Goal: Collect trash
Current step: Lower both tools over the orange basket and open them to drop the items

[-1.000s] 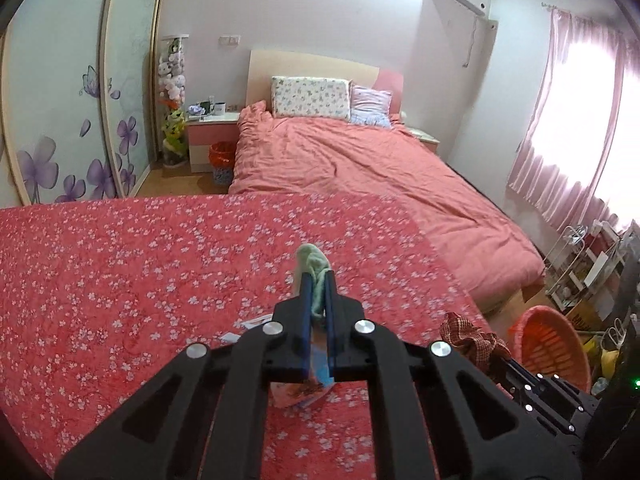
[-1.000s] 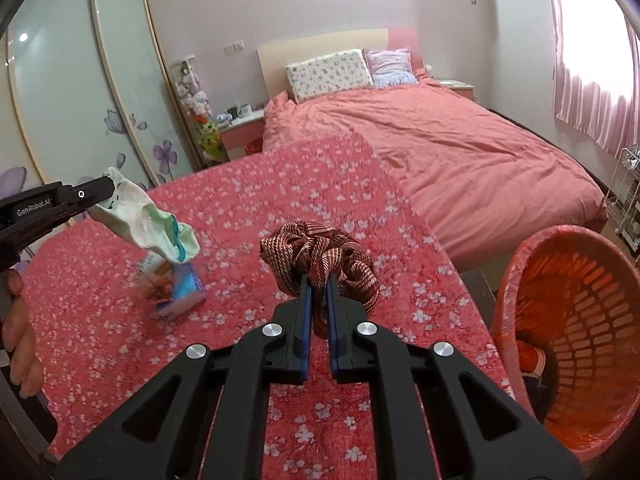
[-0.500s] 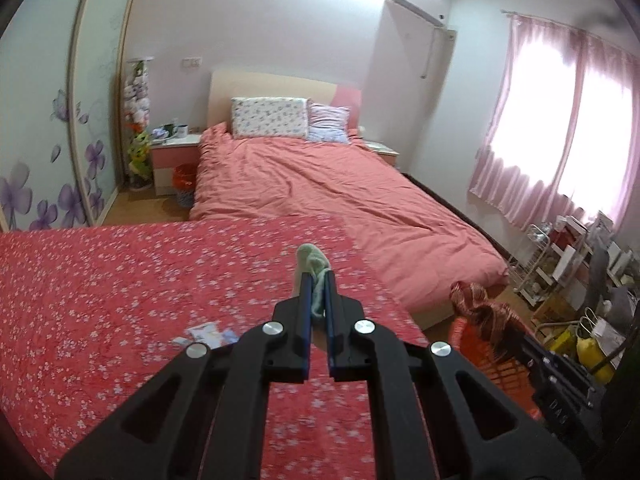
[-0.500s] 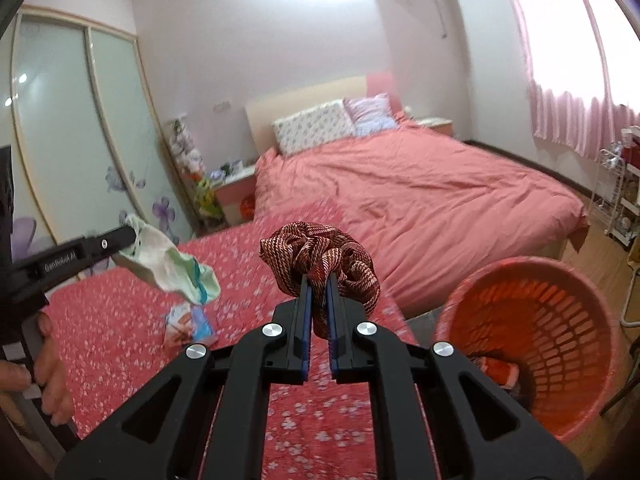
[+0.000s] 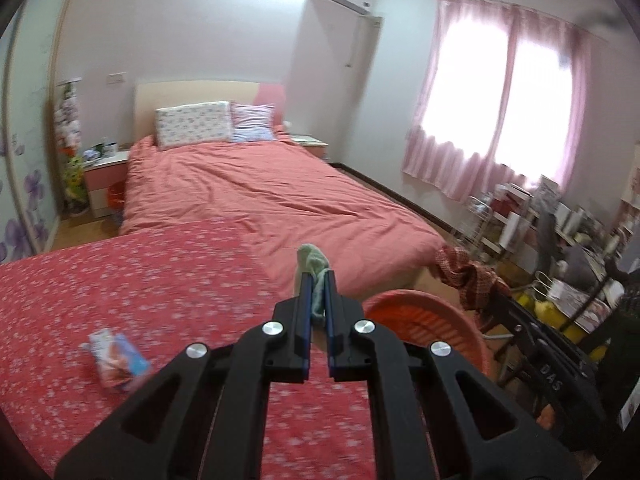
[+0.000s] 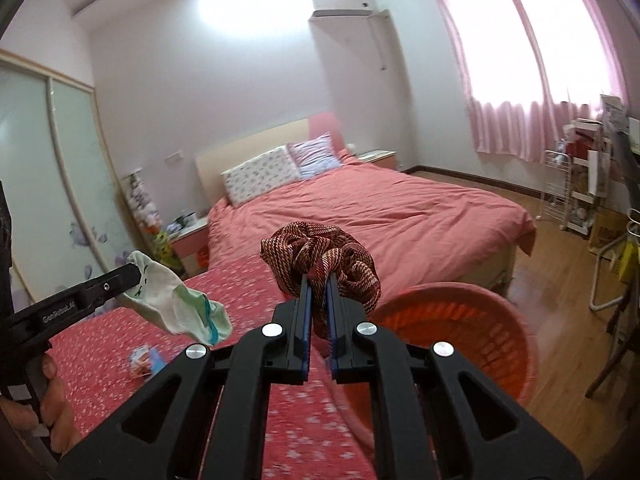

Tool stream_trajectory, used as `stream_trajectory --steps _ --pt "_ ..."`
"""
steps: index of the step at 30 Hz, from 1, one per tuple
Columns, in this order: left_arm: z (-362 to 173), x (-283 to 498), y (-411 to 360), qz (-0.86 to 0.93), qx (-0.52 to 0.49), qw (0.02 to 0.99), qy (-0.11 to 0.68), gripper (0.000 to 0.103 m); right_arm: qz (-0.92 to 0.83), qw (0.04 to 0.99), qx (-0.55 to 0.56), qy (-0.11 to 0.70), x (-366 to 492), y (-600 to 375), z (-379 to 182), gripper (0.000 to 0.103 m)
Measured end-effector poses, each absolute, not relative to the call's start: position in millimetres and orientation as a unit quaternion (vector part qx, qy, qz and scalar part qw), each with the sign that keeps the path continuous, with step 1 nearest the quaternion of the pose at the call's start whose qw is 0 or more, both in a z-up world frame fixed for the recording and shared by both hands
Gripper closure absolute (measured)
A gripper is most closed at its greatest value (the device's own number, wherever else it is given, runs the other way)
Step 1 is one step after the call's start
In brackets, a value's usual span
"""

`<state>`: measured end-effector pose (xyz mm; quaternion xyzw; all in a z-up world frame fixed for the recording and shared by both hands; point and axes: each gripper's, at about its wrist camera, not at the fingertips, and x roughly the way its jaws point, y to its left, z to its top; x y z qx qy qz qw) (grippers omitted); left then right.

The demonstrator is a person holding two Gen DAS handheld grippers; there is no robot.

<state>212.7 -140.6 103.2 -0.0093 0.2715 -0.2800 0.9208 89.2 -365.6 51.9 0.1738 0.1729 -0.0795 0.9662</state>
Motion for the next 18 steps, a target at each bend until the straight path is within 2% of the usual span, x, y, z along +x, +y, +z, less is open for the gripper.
stream_trajectory --steps 18 --pt "59.6 200.2 -266.8 -0.383 0.015 0.869 0.312 0.096 -0.139 0.945 0.234 0.180 79.0 -434.3 17.2 0.096"
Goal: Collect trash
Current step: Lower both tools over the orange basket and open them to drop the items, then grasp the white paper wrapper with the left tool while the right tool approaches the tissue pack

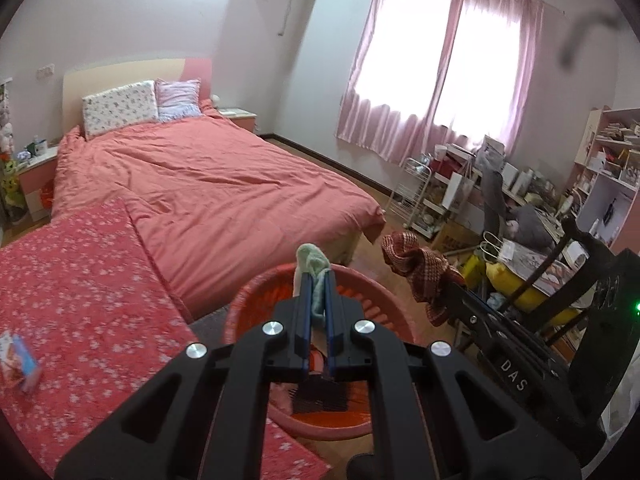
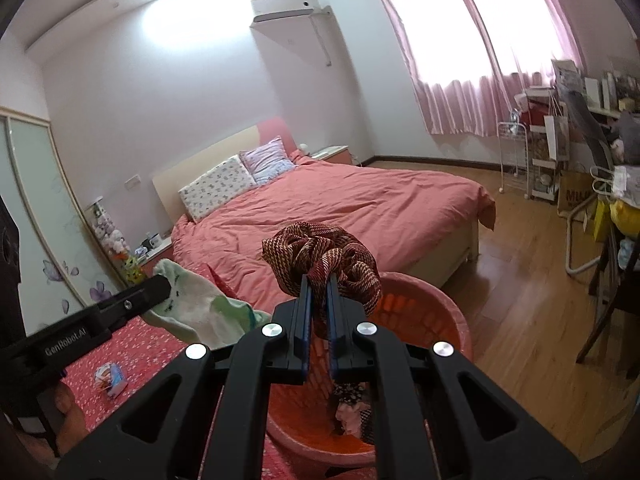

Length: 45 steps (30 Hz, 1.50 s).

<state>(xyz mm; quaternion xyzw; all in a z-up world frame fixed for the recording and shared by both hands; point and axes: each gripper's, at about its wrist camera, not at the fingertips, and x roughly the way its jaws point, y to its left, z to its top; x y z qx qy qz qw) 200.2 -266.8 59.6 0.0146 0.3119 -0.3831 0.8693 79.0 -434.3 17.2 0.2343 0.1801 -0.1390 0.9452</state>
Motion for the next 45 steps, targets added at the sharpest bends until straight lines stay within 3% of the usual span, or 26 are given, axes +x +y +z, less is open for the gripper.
stream_trajectory --steps 6,9,11,13,15,34,45 --pt "40.3 205.8 -287.8 -0.389 0.026 0.860 0.331 0.096 -0.139 0.940 0.249 0.187 81.5 -443.1 7.0 0.096" --pt "28.1 211.0 -293.3 -0.380 0.034 0.857 0.348 0.085 -0.123 0.936 0.260 0.202 88.8 -446.9 1.1 0.095" --pt "19.7 217.9 -290.2 -0.369 0.029 0.855 0.362 0.071 -0.116 0.933 0.266 0.213 93.0 -449.5 -4.5 0.088" --pt "14.5 222.6 -284.2 -0.357 0.028 0.858 0.367 0.069 -0.116 0.931 0.267 0.218 92.3 -449.2 -7.9 0.070" --pt "10.4 228.9 -273.1 -0.341 0.030 0.864 0.369 0.068 -0.116 0.931 0.266 0.221 89.7 -447.0 -8.7 0.067" --pt "1.5 248.8 -86.1 -0.137 0.035 0.924 0.354 0.041 -0.092 0.949 0.170 0.251 115.7 -374.2 8.2 0.059" --pt "-23.3 291.8 33.6 -0.012 -0.046 0.918 0.394 0.041 -0.033 0.947 0.132 0.291 138.3 -306.9 -3.0 0.058"
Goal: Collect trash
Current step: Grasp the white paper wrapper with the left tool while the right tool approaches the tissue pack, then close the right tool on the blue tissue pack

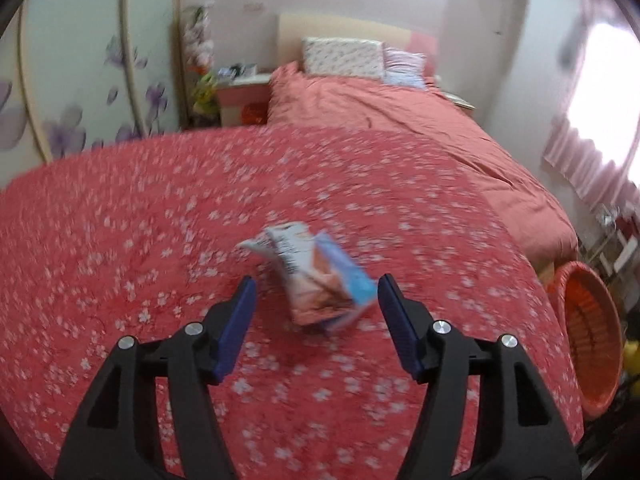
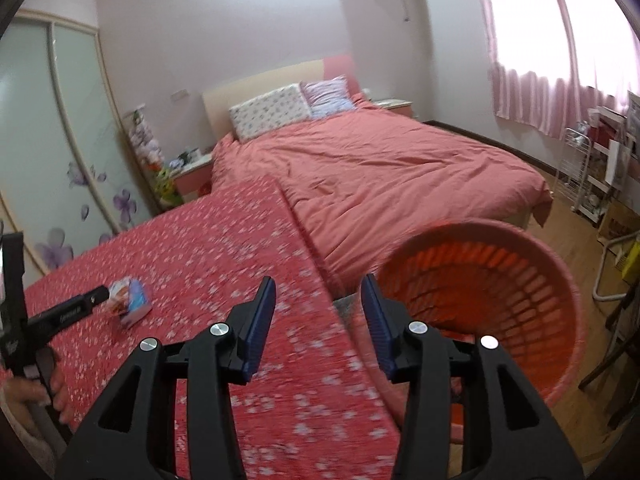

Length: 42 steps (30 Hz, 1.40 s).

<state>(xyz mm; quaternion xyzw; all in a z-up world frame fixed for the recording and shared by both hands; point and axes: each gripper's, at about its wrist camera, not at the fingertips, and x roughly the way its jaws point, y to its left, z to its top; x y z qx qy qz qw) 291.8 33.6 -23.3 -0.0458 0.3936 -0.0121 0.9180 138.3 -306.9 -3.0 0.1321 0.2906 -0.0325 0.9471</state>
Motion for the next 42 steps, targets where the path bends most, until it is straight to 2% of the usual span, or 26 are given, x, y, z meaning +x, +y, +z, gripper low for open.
stream_trajectory --steps 10,12,15,17,24,33,37,42 --pt "-48.6 330.0 46.8 -0.001 -0.077 0.901 0.428 0.042 0.005 0.940 0.099 0.326 165.0 -259.2 -15.8 0.058" --pt "-53.6 336.7 45.8 0.001 -0.077 0.896 0.437 0.047 0.008 0.939 0.097 0.330 169.0 -255.2 -16.1 0.058" --pt "-57.5 341.4 49.0 -0.003 -0.083 0.896 0.437 0.060 0.014 0.937 0.091 0.336 171.1 -243.4 -18.5 0.058" --pt "-56.6 339.6 51.8 -0.007 -0.088 0.897 0.433 0.076 0.017 0.937 0.088 0.339 171.0 -240.5 -19.5 0.058" --pt "-53.2 329.7 80.8 -0.022 -0.101 0.902 0.418 0.086 0.024 0.934 0.089 0.345 177.5 -229.8 -21.1 0.058" --pt "-65.4 305.8 134.8 0.008 -0.073 0.896 0.438 0.086 0.052 0.933 0.072 0.350 182.4 -198.6 -20.8 0.058" --pt "-68.1 298.8 151.7 0.022 -0.077 0.896 0.437 0.082 0.065 0.930 0.063 0.356 186.8 -181.7 -23.5 0.058" --pt "-69.5 294.0 154.1 0.025 -0.068 0.903 0.425 0.081 0.078 0.928 0.054 0.361 193.2 -161.0 -26.2 0.058"
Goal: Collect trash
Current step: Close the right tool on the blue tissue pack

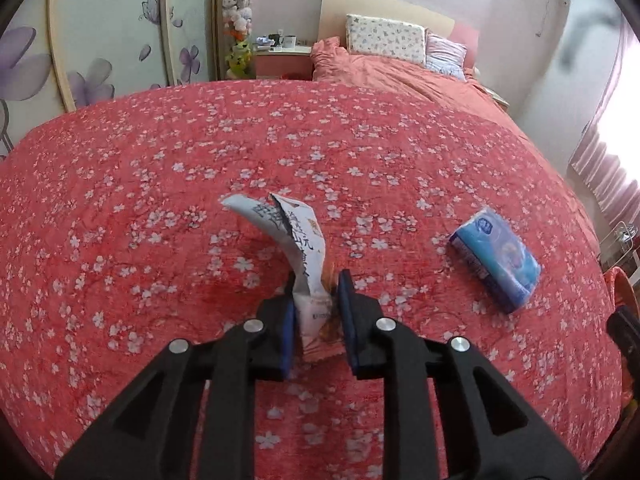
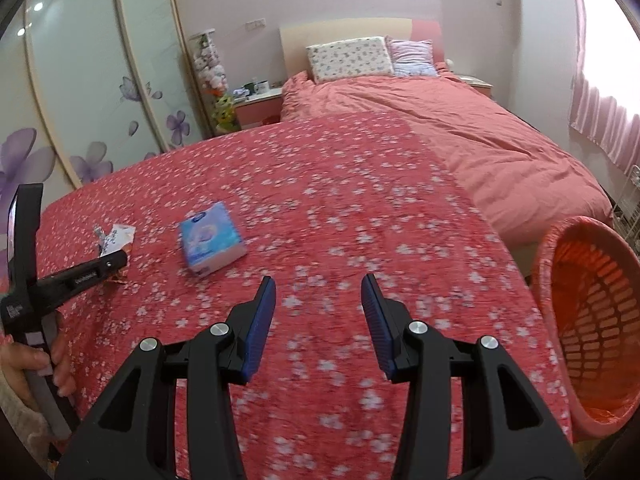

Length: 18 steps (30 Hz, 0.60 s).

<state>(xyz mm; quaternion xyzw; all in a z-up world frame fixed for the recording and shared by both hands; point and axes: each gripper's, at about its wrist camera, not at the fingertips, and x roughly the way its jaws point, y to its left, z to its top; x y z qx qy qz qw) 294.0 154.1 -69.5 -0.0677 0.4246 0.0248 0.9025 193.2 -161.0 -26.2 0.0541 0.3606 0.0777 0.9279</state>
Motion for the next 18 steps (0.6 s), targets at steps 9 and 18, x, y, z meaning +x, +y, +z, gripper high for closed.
stream_trajectory --steps 9,18 --pt "-69.6 292.4 168.4 0.017 -0.096 0.901 0.423 0.082 0.097 0.924 0.054 0.365 209.8 -129.5 -30.5 0.049" --pt "-70.2 289.4 174.2 0.011 -0.113 0.900 0.421 0.082 0.121 0.918 0.015 0.377 243.1 -93.1 -37.2 0.037"
